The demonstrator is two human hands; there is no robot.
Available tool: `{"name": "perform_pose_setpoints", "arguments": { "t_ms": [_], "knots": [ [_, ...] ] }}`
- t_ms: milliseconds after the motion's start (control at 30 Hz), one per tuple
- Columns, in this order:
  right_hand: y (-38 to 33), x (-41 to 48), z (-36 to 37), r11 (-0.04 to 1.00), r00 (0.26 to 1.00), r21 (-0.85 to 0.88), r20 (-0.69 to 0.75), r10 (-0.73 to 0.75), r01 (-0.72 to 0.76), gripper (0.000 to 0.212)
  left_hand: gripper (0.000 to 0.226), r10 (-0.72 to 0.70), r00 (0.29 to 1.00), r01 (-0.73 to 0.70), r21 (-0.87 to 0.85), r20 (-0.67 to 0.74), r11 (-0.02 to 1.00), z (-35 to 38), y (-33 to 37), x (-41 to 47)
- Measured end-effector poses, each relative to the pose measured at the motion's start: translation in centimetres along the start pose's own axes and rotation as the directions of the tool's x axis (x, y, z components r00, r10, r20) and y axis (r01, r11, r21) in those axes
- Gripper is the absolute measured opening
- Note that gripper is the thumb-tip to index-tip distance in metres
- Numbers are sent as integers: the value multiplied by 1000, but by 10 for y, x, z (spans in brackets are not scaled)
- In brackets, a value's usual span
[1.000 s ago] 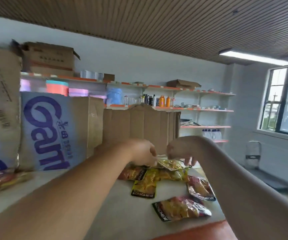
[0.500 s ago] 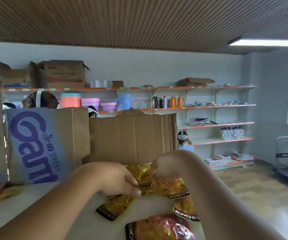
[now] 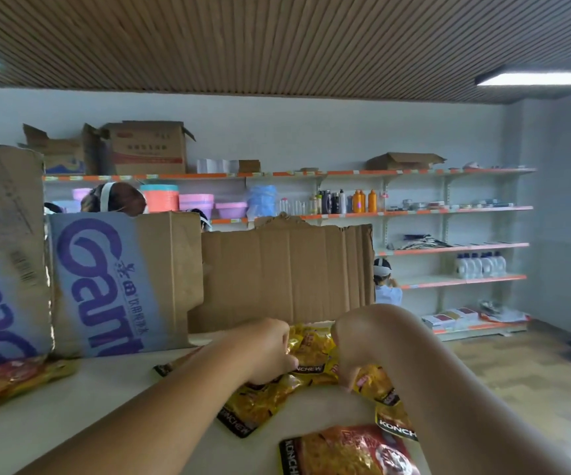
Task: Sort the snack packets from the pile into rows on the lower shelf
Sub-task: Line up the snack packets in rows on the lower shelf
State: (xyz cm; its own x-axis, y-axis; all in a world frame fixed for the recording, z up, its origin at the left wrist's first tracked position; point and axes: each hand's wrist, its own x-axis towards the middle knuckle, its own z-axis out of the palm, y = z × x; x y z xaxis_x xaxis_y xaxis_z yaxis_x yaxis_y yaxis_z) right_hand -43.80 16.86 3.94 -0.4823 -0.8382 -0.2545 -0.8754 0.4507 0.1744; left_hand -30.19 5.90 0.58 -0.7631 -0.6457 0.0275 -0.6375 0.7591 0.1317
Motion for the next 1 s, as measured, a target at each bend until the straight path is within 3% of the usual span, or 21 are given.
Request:
{"name": "perform_pose_setpoints", "arguments": {
  "t_ms": [100, 333, 467, 567, 633, 733, 867, 1000],
  "knots": [
    [7, -5, -1, 996, 998, 85, -60, 35, -30, 47, 17, -9, 999, 10, -32, 37, 999, -9, -9, -3],
    [22, -10, -3, 962, 977, 273, -202, 72, -14, 38, 31, -33, 997, 34, 0, 69, 999, -17, -18, -8],
    [33, -4, 0, 946, 946, 322, -299, 127, -26, 35, 29, 14, 1000, -15, -72, -13, 997, -15, -22, -8],
    [46, -1, -1, 899, 884, 437, -434, 175, 37, 34, 32, 76, 979, -101, -129, -190, 986, -20, -22, -10],
    [49, 1, -1, 879, 804, 455, -570, 169, 139, 36, 32, 158, 911, -208, -93, -380, 974, -25, -20, -11],
    [44, -1, -3, 846, 649, 428, -749, 135, 318, 37, 30, 262, 751, -321, 11, -606, 947, -37, -12, -18],
    [30, -13, -8, 743, 457, 401, -877, 144, 536, 34, 33, 278, 605, -303, 106, -746, 947, -59, -3, -38],
    [20, -27, -15, 700, 378, 366, -914, 147, 613, 27, 36, 227, 538, -250, 103, -812, 963, -67, -3, -66]
  ]
}}
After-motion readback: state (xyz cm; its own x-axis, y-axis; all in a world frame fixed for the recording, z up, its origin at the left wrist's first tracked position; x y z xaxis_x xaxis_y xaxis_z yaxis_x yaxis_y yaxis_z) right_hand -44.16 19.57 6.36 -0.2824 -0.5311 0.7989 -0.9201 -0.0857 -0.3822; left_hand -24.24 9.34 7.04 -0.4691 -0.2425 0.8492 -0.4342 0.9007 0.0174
